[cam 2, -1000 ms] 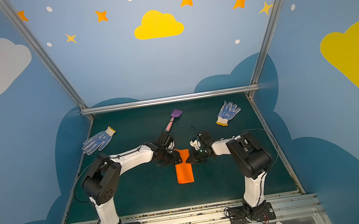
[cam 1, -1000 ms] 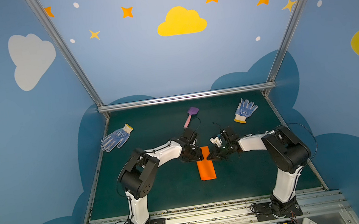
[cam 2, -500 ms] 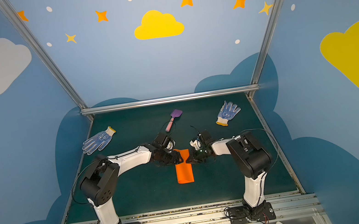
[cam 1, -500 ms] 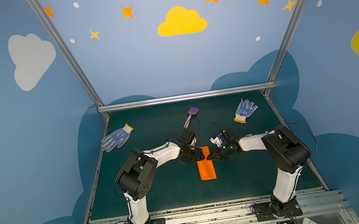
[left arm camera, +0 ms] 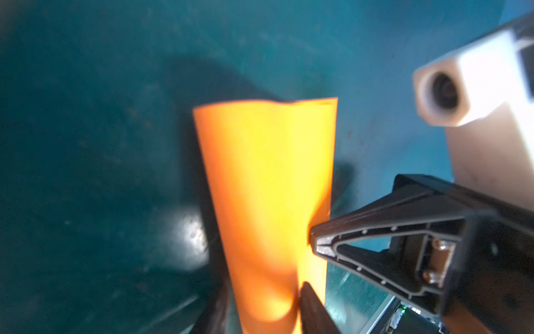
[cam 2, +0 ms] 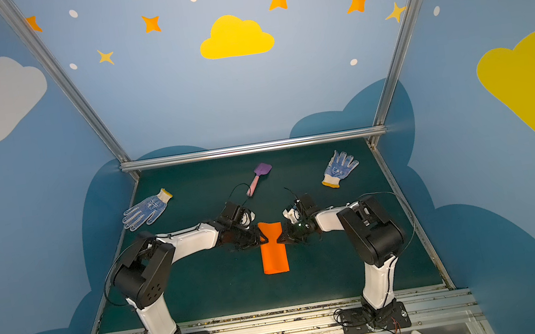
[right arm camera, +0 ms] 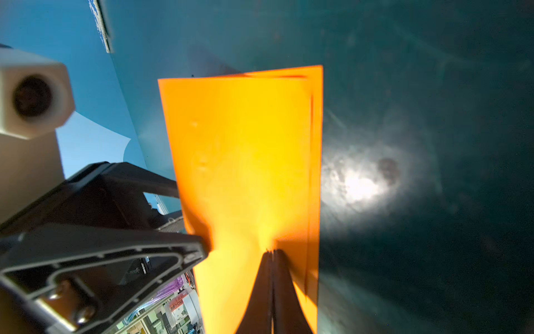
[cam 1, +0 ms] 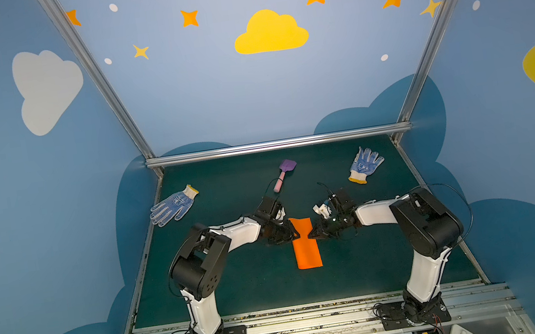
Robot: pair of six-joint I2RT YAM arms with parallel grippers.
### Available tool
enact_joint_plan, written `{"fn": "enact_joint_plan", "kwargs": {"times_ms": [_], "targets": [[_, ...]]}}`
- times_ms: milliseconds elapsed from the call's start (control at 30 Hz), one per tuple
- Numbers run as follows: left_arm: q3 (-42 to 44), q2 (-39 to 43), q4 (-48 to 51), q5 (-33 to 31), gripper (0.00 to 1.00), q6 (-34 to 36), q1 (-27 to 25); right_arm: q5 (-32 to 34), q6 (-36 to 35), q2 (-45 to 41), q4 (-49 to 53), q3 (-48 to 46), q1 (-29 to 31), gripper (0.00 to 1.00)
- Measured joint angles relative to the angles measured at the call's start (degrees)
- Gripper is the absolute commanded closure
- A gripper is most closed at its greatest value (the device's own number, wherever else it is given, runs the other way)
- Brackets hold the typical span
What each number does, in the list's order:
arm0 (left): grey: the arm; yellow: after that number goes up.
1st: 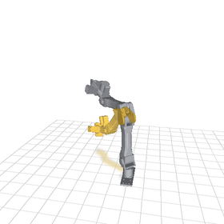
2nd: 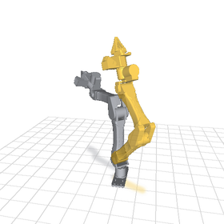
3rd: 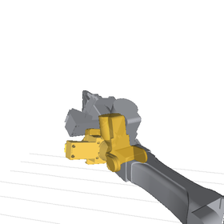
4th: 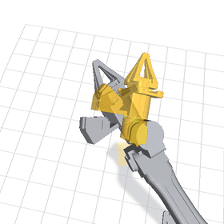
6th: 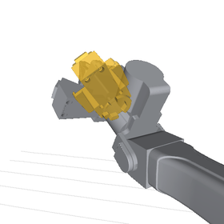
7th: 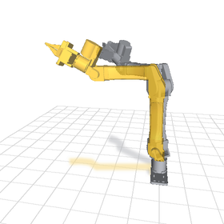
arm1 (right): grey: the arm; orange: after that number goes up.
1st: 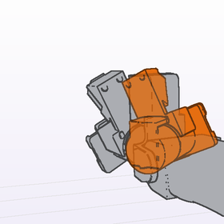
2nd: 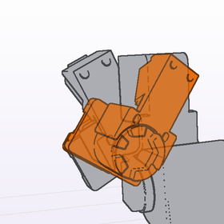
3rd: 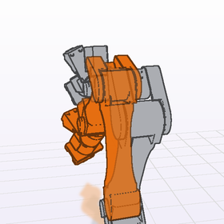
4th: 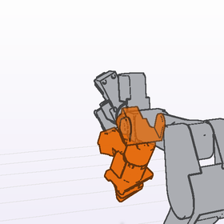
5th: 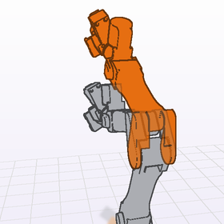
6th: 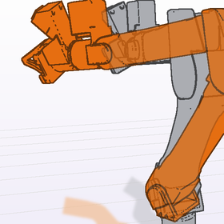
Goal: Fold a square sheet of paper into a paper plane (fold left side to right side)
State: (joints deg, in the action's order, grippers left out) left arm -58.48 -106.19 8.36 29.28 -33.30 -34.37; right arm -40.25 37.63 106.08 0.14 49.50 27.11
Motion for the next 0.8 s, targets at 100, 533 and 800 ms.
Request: {"fn": "enact_joint_plan", "kwargs": {"times_ms": [100, 533, 800], "targets": [[0.0, 0.0, 0.1, -0.2, 0.63, -0.1, -0.1, -0.4, 0.6, 0.0, 0.0, 0.0, -0.5, 1.0], [-1.4, 0.0, 2.5, -2.2, 0.58, 0.2, -1.1, -0.9, 1.0, -6.3, 0.5, -1.2, -7.8, 1.0], [-3.1, -0.5, 4.9, -3.9, 0.58, 0.6, -1.8, -0.9, 1.1, -4.2, 0.1, -4.0, -7.7, 1.0]]}}
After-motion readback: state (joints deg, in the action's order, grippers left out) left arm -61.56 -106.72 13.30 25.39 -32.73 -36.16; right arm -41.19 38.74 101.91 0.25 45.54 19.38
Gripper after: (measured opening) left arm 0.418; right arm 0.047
